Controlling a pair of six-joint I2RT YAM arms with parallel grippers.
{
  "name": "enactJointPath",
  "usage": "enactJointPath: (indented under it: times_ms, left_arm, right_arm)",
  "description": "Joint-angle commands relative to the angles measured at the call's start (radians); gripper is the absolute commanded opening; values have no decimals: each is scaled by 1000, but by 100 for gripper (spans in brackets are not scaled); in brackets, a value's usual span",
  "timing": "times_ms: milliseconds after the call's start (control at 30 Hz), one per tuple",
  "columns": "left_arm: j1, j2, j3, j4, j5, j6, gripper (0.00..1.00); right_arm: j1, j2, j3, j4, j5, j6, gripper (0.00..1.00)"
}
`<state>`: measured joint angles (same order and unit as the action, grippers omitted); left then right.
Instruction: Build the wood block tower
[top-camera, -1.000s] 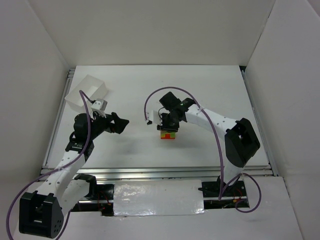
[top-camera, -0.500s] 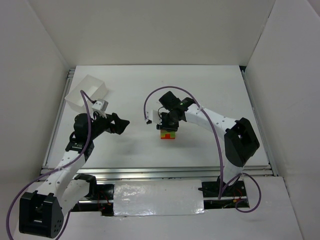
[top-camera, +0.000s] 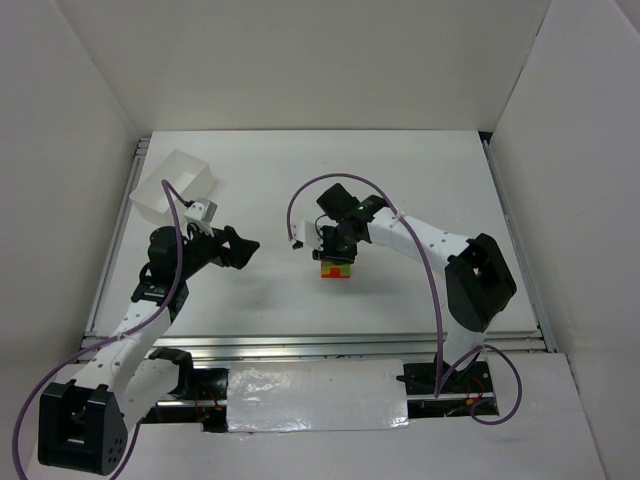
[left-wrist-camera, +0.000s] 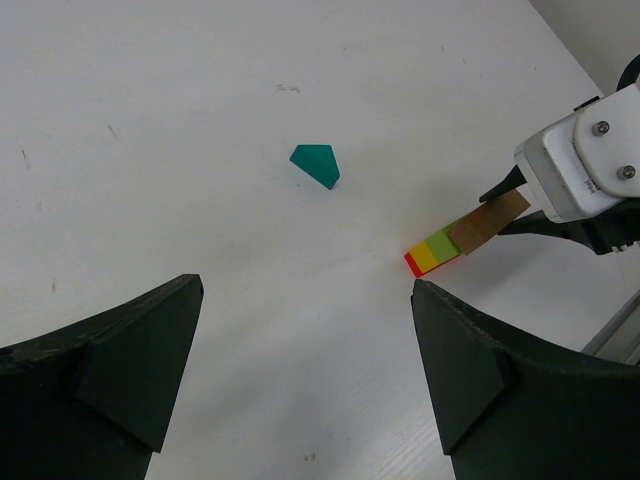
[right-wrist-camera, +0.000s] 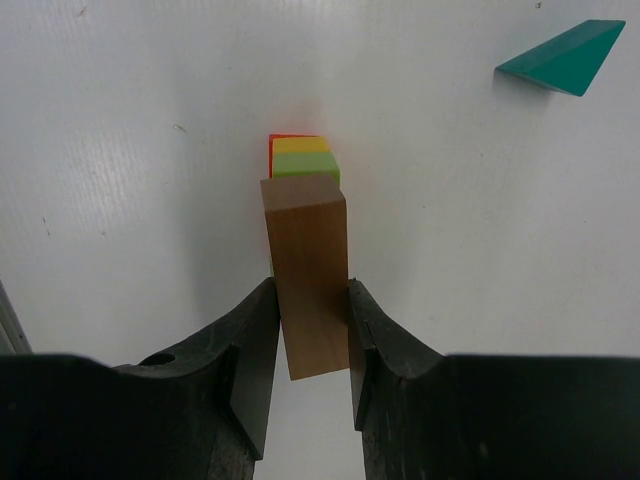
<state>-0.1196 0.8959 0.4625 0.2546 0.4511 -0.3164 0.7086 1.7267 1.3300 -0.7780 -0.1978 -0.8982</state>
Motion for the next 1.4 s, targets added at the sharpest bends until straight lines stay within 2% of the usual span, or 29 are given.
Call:
enactJointPath:
  times_ms: [0,1367]
  left_arm:
    - [1,6,30,55,27,20,99]
    - [0,5,25,55,52,20,99]
  right_arm:
    - [6,8,44,0,-2,10,23]
    - [14,16,52,17,34,64,30]
